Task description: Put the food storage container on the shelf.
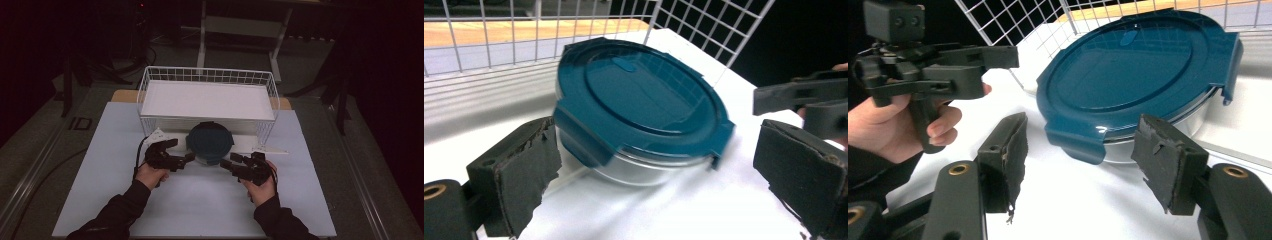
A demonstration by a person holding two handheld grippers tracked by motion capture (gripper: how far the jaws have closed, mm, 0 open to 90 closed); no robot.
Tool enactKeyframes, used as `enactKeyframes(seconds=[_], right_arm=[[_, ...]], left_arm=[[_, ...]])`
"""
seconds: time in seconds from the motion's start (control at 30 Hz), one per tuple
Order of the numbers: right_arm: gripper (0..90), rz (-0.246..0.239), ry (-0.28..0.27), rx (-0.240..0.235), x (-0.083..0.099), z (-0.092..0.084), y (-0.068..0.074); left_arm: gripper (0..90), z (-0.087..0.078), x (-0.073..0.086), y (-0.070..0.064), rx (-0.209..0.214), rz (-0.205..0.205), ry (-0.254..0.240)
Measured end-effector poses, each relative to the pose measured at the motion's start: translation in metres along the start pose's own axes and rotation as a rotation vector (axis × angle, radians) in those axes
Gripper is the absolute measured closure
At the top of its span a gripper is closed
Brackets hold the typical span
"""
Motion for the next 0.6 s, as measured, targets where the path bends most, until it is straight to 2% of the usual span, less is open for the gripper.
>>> enactKeyframes(seconds=[0.1, 0.2, 0.3, 0.37, 0.4, 0.43, 0.47, 0.5, 0.53, 0.6], right_arm=[[39.5, -0.007, 0.004, 0.002, 0.001, -0.001, 0.002], [45.5, -0.03, 0.02, 0.019, 0.005, 0.0, 0.008], [47.9, -0.035, 0.034, 0.019, 0.008, 0.001, 0.01], [52.4, -0.048, 0.046, 0.019, 0.01, 0.003, 0.013], [58.0, -0.059, 0.058, 0.017, 0.012, 0.005, 0.016], [58.0, -0.059, 0.058, 0.017, 0.012, 0.005, 0.016], [61.9, -0.07, 0.067, 0.018, 0.014, 0.008, 0.018], [61.9, -0.07, 0.067, 0.018, 0.014, 0.008, 0.018], [68.4, -0.078, 0.083, 0.01, 0.015, 0.011, 0.019], [71.1, -0.083, 0.089, 0.014, 0.016, 0.013, 0.019]], left_arm=[[5.0, -0.006, 0.001, -0.003, -0.005, 0.009, -0.003], [4.9, -0.02, 0.005, -0.009, -0.022, 0.013, -0.006], [4.9, -0.028, 0.009, -0.012, -0.014, 0.011, -0.005], [4.9, -0.035, 0.013, -0.015, -0.014, 0.008, -0.015], [4.9, -0.04, 0.019, -0.017, -0.015, 0.01, -0.01], [4.9, -0.04, 0.019, -0.017, -0.015, 0.01, -0.01], [4.9, -0.044, 0.025, -0.019, -0.021, 0.025, -0.009], [4.9, -0.044, 0.025, -0.019, -0.021, 0.025, -0.009], [4.7, -0.047, 0.03, -0.021, -0.018, 0.032, -0.012], [4.2, -0.049, 0.033, -0.022, -0.02, 0.036, -0.016]])
Point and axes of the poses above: each handheld gripper's, and its own axes: z roughly forward along the jaws, x roughly out of its underside, y roughly to its left, the point moved 7 cm from there along z, roughly forward along the jaws, and after that the axes turned 5 degrees about -z, right-handed, at the moved point
